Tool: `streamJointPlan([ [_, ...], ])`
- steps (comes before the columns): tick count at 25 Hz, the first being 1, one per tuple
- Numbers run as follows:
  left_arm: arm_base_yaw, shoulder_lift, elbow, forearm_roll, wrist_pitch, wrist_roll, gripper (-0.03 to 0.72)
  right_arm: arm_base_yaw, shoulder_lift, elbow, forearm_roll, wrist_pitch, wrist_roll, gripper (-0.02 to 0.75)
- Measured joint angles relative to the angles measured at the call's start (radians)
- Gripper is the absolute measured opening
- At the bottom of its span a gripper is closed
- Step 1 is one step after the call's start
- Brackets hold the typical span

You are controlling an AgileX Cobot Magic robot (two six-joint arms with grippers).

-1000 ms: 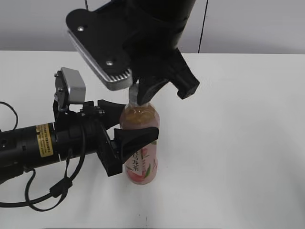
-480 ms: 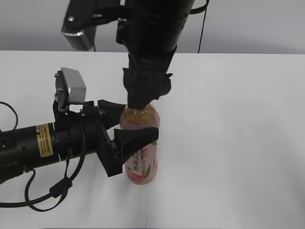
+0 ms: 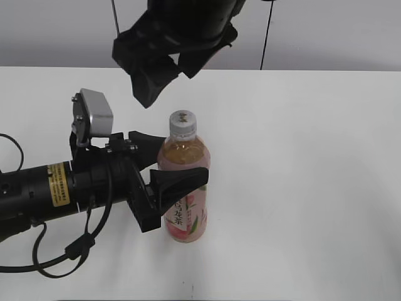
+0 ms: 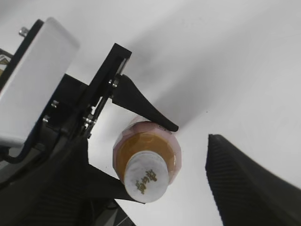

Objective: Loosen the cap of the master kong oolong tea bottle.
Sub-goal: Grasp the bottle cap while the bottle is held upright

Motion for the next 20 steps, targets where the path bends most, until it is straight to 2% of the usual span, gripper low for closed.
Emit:
streamJointPlan([
  [6,0.0,0.0,0.0,0.0,0.0,0.0,0.473,0.0,-0.001,0.013,0.001,0.0,0.12,0.585],
  [12,0.0,0.0,0.0,0.0,0.0,0.001,0.473,0.0,-0.037,0.121,0.001,0.001,0.159,0.585],
  [20,0.0,0.0,0.0,0.0,0.0,0.001,0.473,0.0,-0.034,0.127,0.001,0.001,0.177,0.544],
])
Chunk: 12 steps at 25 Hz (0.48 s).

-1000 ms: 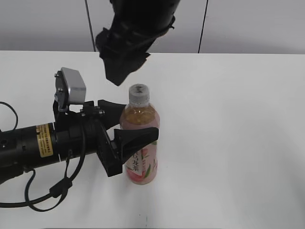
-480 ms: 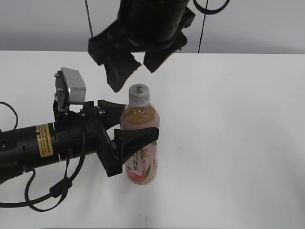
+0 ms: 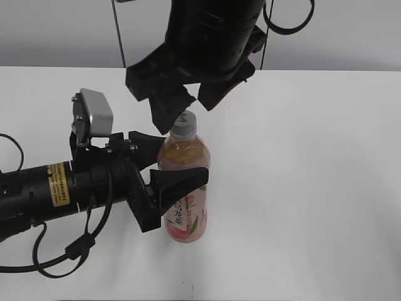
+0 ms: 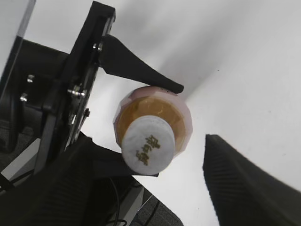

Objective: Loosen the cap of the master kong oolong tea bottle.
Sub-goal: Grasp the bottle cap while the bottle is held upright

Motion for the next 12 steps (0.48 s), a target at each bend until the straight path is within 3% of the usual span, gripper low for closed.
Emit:
streamJointPlan([
  [12,0.0,0.0,0.0,0.0,0.0,0.0,0.473,0.0,0.05,0.001,0.001,-0.001,-0.02,0.432],
])
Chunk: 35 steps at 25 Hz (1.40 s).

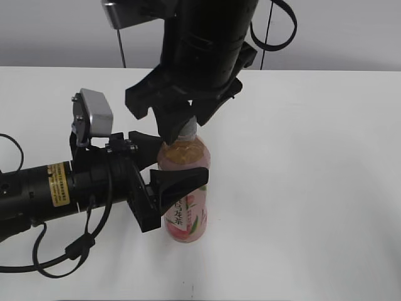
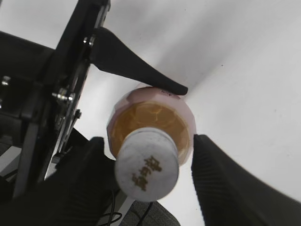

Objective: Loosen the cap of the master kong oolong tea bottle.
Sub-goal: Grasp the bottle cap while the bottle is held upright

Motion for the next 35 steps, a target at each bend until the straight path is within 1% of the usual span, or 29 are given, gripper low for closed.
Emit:
streamJointPlan([
  [5,0.0,0.0,0.0,0.0,0.0,0.0,0.473,0.0,0.0,0.0,0.0,0.0,-0.017,0.302],
  [7,0.0,0.0,0.0,0.0,0.0,0.0,0.473,0.0,0.0,0.0,0.0,0.0,-0.026,0.287],
  [10,0.0,0.0,0.0,-0.001,0.0,0.0,0.473,0.0,0.0,0.0,0.0,0.0,-0.044,0.284],
  [13,0.0,0.0,0.0,-0.001,0.0,0.0,0.473,0.0,0.0,0.0,0.0,0.0,-0.11,0.283],
  [27,0.0,0.0,0.0,0.001,0.0,0.002,0.473,0.0,0.0,0.0,-0.005,0.0,-0.792,0.281],
  [31,0.0,0.0,0.0,0.002,0.0,0.004,0.473,0.0,0.0,0.0,-0.008,0.0,-1.024,0.281],
  [35,0.0,0.0,0.0,0.005,0.0,0.007,0.473,0.0,-0.001,0.0,-0.007,0.003,-1.313,0.282],
])
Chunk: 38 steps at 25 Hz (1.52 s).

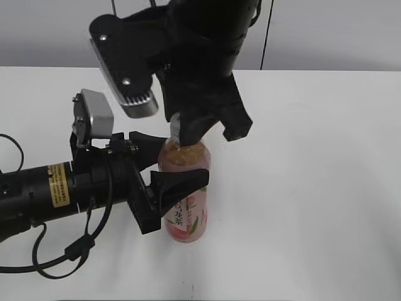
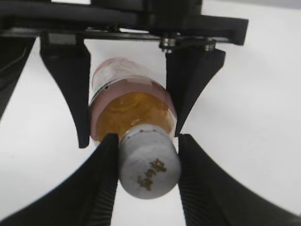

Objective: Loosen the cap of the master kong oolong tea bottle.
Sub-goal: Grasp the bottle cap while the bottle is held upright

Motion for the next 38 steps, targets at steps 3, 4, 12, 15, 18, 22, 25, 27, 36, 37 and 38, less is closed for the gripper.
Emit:
streamJointPlan([
  [3,0.0,0.0,0.0,0.0,0.0,0.0,0.473,0.0,0.0,-0.001,0.0,0.001,-0.211,0.283],
  [4,0.0,0.0,0.0,0.0,0.0,0.0,0.473,0.0,0.0,-0.001,0.0,0.001,-0.294,0.283],
  [12,0.0,0.0,0.0,-0.004,0.0,0.0,0.473,0.0,-0.001,-0.001,-0.001,0.0,-0.759,0.283],
  [15,0.0,0.0,0.0,-0.004,0.0,0.0,0.473,0.0,-0.001,-0.001,-0.002,-0.003,-0.855,0.283],
  [18,0.0,0.0,0.0,-0.004,0.001,-0.001,0.473,0.0,-0.001,-0.001,-0.004,-0.003,-0.925,0.283],
  [22,0.0,0.0,0.0,-0.006,0.002,-0.003,0.473,0.0,-0.001,-0.001,-0.008,-0.005,-1.002,0.283],
  [25,0.0,0.0,0.0,-0.007,0.004,-0.004,0.473,0.0,-0.001,-0.001,-0.009,-0.006,-1.049,0.283],
  [27,0.0,0.0,0.0,-0.007,0.004,-0.004,0.473,0.0,-0.001,-0.001,-0.01,-0.006,-1.071,0.283],
  [36,0.0,0.0,-0.002,-0.019,0.006,-0.007,0.473,0.0,0.012,-0.034,-0.028,0.002,-1.141,0.283],
  [37,0.0,0.0,-0.002,-0.021,0.006,-0.007,0.473,0.0,0.012,-0.034,-0.029,0.002,-1.145,0.283],
  [38,0.0,0.0,-0.002,-0.021,0.006,-0.007,0.473,0.0,0.012,-0.034,-0.029,0.002,-1.149,0.283],
])
